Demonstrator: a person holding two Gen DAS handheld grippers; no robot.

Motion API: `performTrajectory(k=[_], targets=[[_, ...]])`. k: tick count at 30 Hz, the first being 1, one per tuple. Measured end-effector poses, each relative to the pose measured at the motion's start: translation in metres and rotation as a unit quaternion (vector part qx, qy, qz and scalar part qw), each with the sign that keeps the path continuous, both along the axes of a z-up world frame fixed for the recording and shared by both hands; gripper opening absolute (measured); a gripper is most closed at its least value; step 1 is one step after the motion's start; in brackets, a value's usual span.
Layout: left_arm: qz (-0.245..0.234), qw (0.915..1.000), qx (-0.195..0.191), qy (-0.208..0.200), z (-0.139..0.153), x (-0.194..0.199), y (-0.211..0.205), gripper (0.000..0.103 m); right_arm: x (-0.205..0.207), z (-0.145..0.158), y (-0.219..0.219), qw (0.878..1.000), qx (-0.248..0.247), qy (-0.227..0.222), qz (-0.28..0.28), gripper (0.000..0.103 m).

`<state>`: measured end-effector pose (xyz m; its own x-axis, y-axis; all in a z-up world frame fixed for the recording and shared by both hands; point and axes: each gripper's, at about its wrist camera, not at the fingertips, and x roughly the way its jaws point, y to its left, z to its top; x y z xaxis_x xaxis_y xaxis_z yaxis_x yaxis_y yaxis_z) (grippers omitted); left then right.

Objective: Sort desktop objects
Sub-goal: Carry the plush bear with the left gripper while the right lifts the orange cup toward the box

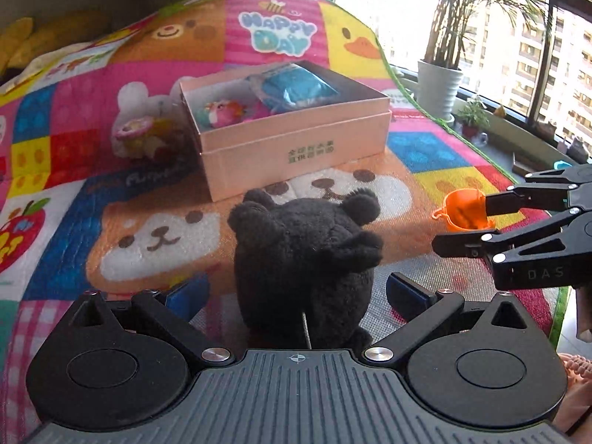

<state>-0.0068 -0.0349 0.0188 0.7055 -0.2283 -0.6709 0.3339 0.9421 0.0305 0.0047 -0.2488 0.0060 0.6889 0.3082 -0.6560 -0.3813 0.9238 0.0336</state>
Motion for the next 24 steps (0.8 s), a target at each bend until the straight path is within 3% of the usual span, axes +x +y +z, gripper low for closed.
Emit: performTrajectory(k=[7, 9, 10, 24], targets=[[0.002, 0.9999, -0.009, -0.01, 0.004, -0.006, -0.004, 0.1, -0.005, 0.006, 0.003, 1.0, 0.001, -0.008, 0.005, 0.056], [0.003, 0.9999, -0.011, -0.002, 0.005, -0.006, -0.004, 0.073, -0.008, 0.008, 0.004, 1.0, 0.002, -0.009, 0.007, 0.056], [0.007, 0.9999, -0.011, 0.001, 0.005, -0.006, -0.004, 0.071, -0.01, 0.01, 0.004, 1.0, 0.002, -0.011, 0.008, 0.056], [-0.016, 0.999, 0.004, -0.041, 0.033, -0.044, -0.006, 0.069, -0.027, 0.035, -0.002, 0.999, 0.023, -0.048, 0.009, 0.056]])
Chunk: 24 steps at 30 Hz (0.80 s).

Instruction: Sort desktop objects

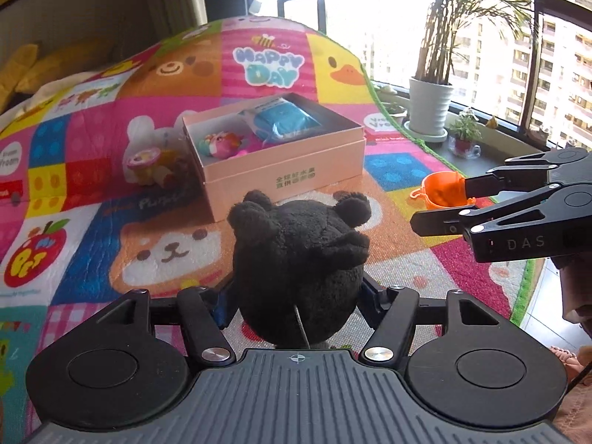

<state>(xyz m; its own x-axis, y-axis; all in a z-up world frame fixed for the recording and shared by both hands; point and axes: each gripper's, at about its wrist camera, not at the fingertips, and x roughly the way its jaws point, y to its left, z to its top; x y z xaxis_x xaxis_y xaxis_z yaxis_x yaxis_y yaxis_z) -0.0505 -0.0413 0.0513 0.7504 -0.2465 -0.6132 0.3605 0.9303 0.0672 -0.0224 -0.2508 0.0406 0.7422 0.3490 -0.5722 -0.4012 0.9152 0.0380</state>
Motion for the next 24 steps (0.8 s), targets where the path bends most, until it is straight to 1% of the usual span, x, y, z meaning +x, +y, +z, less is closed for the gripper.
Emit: performTrajectory(k=[4, 9, 11, 14, 17, 20, 22, 24], targets=[[-0.011, 0.9998, -0.003, -0.018, 0.011, -0.003, -0.002, 0.069, -0.003, 0.008, -0.001, 1.0, 0.003, -0.012, 0.001, 0.056], [-0.011, 0.999, -0.003, -0.044, 0.026, 0.002, -0.002, 0.069, 0.0, 0.023, -0.006, 1.0, 0.019, -0.024, -0.002, 0.056], [-0.01, 0.998, -0.001, -0.063, 0.037, 0.007, -0.001, 0.069, 0.002, 0.034, -0.008, 0.999, 0.025, -0.037, -0.003, 0.056], [-0.007, 0.9952, -0.001, -0.097, 0.057, 0.016, 0.001, 0.069, 0.004, 0.054, -0.008, 0.997, 0.03, -0.072, -0.004, 0.056], [-0.002, 0.9916, 0.003, -0.129, 0.076, 0.032, 0.003, 0.069, 0.012, 0.072, -0.008, 0.994, 0.033, -0.103, -0.011, 0.056], [-0.002, 0.9881, 0.0, -0.154, 0.093, 0.056, 0.004, 0.069, 0.026, 0.094, -0.012, 0.991, 0.052, -0.123, -0.02, 0.056], [-0.005, 0.9863, -0.011, -0.164, 0.103, 0.075, 0.004, 0.069, 0.039, 0.11, -0.016, 0.988, 0.073, -0.133, -0.025, 0.056], [-0.007, 0.9855, -0.03, -0.167, 0.11, 0.097, 0.003, 0.069, 0.056, 0.125, -0.02, 0.986, 0.099, -0.135, -0.022, 0.056]])
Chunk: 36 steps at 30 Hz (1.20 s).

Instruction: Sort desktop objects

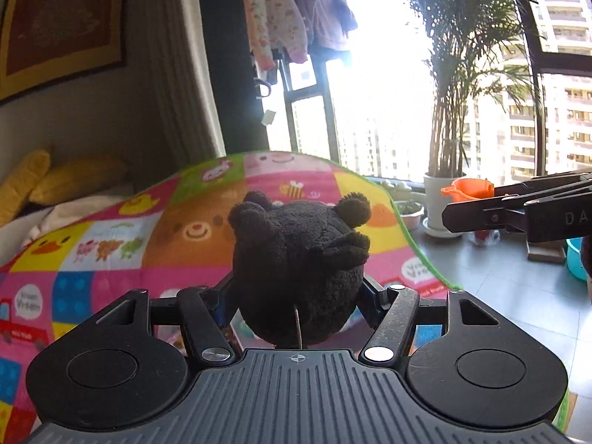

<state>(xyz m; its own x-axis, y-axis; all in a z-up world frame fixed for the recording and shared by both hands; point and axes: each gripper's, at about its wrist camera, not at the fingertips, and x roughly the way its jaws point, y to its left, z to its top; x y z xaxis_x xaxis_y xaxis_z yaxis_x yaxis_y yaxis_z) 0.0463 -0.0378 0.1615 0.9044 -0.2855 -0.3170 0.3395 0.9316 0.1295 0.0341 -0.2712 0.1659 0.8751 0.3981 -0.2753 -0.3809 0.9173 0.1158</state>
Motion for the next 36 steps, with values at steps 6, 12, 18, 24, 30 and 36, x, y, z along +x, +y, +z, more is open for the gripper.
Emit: performTrajectory(k=[6, 12, 18, 24, 30, 36], targets=[[-0.015, 0.9978, -0.05, 0.042, -0.011, 0.069, 0.009, 0.088, 0.078, 0.01, 0.003, 0.997, 0.048, 0.048, 0.023, 0.058], [0.056, 0.9939, -0.052, 0.08, -0.056, 0.061, 0.051, 0.097, 0.117, -0.024, 0.008, 0.99, 0.073, 0.118, 0.02, 0.076], [0.016, 0.9891, -0.052, 0.137, -0.105, 0.042, 0.061, 0.099, 0.139, -0.063, 0.04, 0.986, 0.027, 0.163, 0.01, 0.076], [-0.001, 0.9885, -0.05, 0.143, -0.127, 0.022, 0.066, 0.101, 0.137, -0.088, 0.1, 0.976, -0.065, 0.18, 0.1, 0.069], [-0.01, 0.9838, -0.087, 0.157, -0.14, 0.021, 0.075, 0.103, 0.156, -0.113, 0.139, 0.966, -0.106, 0.209, 0.106, 0.094], [-0.003, 0.98, -0.095, 0.175, -0.151, 0.024, 0.078, 0.103, 0.157, -0.085, 0.126, 0.974, -0.073, 0.193, 0.092, 0.069]])
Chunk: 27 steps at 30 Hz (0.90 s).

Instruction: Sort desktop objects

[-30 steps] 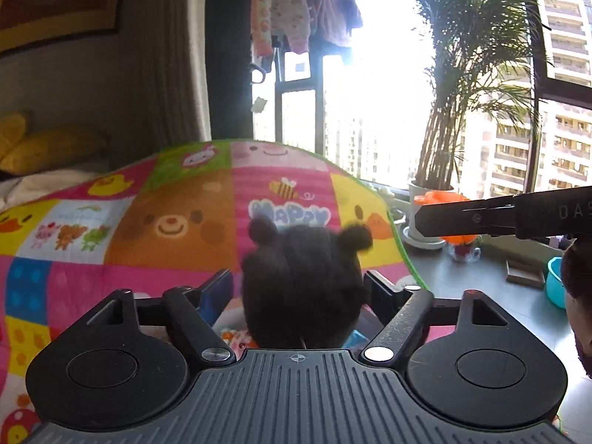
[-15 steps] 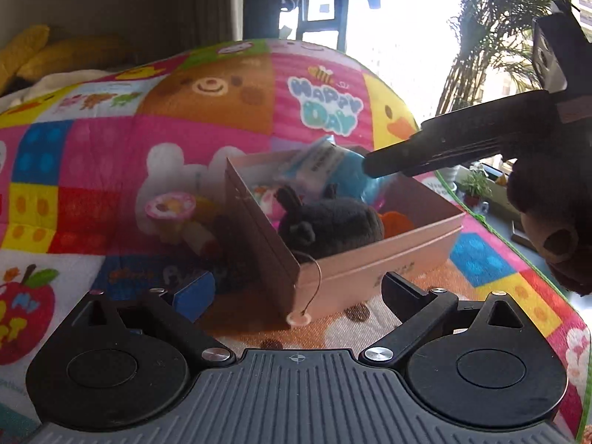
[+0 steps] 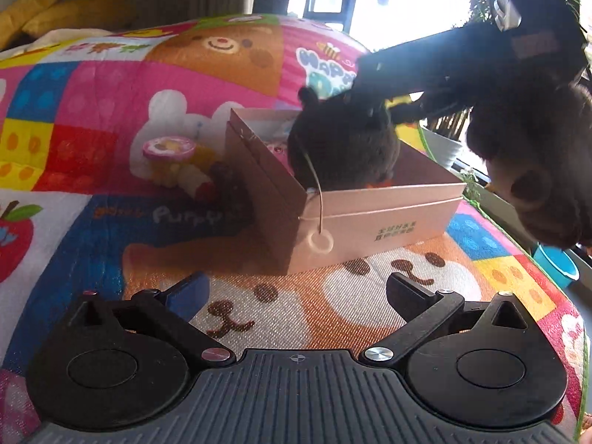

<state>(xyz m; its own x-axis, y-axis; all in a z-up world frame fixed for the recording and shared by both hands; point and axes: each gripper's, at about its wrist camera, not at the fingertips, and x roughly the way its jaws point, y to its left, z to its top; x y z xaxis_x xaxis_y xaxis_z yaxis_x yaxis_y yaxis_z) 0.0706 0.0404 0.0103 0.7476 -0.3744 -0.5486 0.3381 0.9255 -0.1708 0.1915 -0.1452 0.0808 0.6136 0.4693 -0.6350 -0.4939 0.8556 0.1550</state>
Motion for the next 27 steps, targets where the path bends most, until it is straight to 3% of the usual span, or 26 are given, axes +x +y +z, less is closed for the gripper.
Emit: performTrajectory(k=[4, 6, 9, 16, 19, 22, 23, 26, 27], targets=[[-0.008, 0.9999, 0.006, -0.009, 0.001, -0.004, -0.002, 0.103, -0.011, 0.04, -0.015, 0.996, 0.026, -0.078, -0.036, 0.069], [-0.009, 0.9999, 0.009, -0.009, 0.001, -0.005, -0.003, 0.103, -0.014, 0.049, -0.017, 0.994, 0.015, -0.099, -0.045, 0.072], [-0.006, 0.9999, 0.01, -0.006, 0.0, -0.004, -0.003, 0.103, -0.009, 0.045, -0.018, 0.995, -0.008, -0.075, -0.059, 0.08], [0.009, 0.9997, 0.022, -0.005, 0.001, -0.004, -0.006, 0.103, -0.012, 0.043, -0.022, 0.996, 0.017, -0.067, -0.058, 0.079], [0.018, 0.9993, 0.031, -0.011, 0.005, -0.005, -0.006, 0.103, -0.007, 0.045, 0.009, 0.998, -0.004, -0.056, -0.005, 0.057], [0.05, 0.9969, 0.056, -0.026, 0.016, -0.008, 0.001, 0.103, 0.013, 0.034, 0.06, 0.998, -0.042, -0.022, 0.05, 0.054], [0.063, 0.9954, 0.065, -0.031, 0.019, -0.009, 0.005, 0.103, 0.021, 0.028, 0.078, 0.996, -0.058, -0.017, 0.061, 0.056], [0.1, 0.9917, 0.076, -0.029, 0.024, -0.012, 0.025, 0.103, 0.051, 0.006, 0.125, 0.994, -0.09, 0.001, 0.059, 0.092], [0.112, 0.9904, 0.077, -0.026, 0.024, -0.012, 0.033, 0.103, 0.06, -0.003, 0.139, 0.993, -0.102, 0.004, 0.055, 0.092]])
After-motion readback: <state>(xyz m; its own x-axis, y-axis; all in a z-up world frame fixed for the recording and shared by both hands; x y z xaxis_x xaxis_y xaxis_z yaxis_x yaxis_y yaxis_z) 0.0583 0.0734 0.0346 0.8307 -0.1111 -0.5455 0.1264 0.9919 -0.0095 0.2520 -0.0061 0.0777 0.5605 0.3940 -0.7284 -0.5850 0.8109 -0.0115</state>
